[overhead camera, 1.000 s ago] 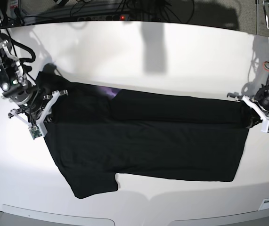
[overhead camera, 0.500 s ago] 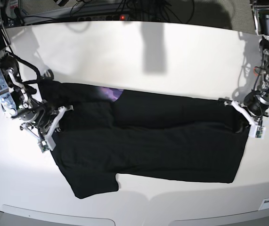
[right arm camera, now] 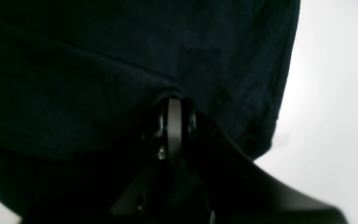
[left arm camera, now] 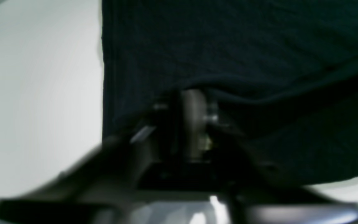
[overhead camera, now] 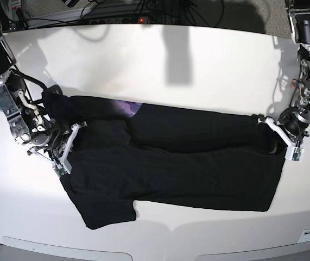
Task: Fold the T-shirt properly
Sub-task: 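Lift the shoulder edge and fold it over toward the hem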
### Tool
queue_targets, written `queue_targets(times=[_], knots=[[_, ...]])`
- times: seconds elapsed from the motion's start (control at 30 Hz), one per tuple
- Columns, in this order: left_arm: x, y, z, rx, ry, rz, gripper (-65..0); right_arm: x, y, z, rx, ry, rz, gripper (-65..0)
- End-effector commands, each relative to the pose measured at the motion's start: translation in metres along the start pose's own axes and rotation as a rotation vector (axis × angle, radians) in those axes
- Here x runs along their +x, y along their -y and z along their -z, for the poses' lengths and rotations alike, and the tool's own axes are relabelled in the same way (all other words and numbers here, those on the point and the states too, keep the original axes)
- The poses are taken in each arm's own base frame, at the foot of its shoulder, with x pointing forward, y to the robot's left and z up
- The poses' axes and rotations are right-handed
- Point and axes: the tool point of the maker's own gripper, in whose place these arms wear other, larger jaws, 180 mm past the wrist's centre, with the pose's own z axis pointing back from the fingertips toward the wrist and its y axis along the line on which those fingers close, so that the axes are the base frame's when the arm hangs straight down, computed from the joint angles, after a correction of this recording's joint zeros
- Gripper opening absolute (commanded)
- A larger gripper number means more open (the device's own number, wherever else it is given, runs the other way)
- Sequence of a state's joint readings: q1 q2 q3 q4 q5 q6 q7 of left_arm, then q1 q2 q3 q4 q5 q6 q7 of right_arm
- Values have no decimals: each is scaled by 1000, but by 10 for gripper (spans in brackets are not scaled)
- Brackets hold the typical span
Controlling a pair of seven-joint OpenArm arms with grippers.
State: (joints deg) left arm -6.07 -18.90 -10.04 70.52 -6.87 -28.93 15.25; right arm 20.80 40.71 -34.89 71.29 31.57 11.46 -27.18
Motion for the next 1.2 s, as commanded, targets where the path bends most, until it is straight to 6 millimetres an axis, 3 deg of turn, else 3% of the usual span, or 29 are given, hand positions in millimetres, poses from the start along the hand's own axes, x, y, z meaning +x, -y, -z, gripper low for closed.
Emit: queue_targets(times=[0.0, 0.07, 0.33, 0.47, 0.63, 0.77, 0.87, 1.03, 1.17], knots=[[28, -11, 0, 17, 74, 14, -437, 20, 17, -7, -35, 47, -10, -502], [33, -18, 0, 41, 79, 16, -416, 22, 20, -8, -43, 42, -8, -425], [37, -48, -3, 138, 8, 26, -419, 42, 17, -19, -49, 69, -45, -425], [42, -44, -5, 112, 5, -22, -427, 70, 10, -40, -69, 137, -65, -425], [48, -28, -5, 28, 17, -169, -510, 84, -8, -58, -64, 155, -77, -435], [40, -19, -6, -19, -20, -238, -550, 69, -16, -56, -53, 119, -66, -532], [29, -6, -9, -73, -26, -269, -650, 44, -27, -51, -30, 71, -59, -650], [14, 4, -13, -56, 33, -250, -650, 11, -28, -43, -85, 39, -90, -650], [14, 13, -9, -34, 77, -197, -650, -12, -25, -25, -100, -11, -33, -650]])
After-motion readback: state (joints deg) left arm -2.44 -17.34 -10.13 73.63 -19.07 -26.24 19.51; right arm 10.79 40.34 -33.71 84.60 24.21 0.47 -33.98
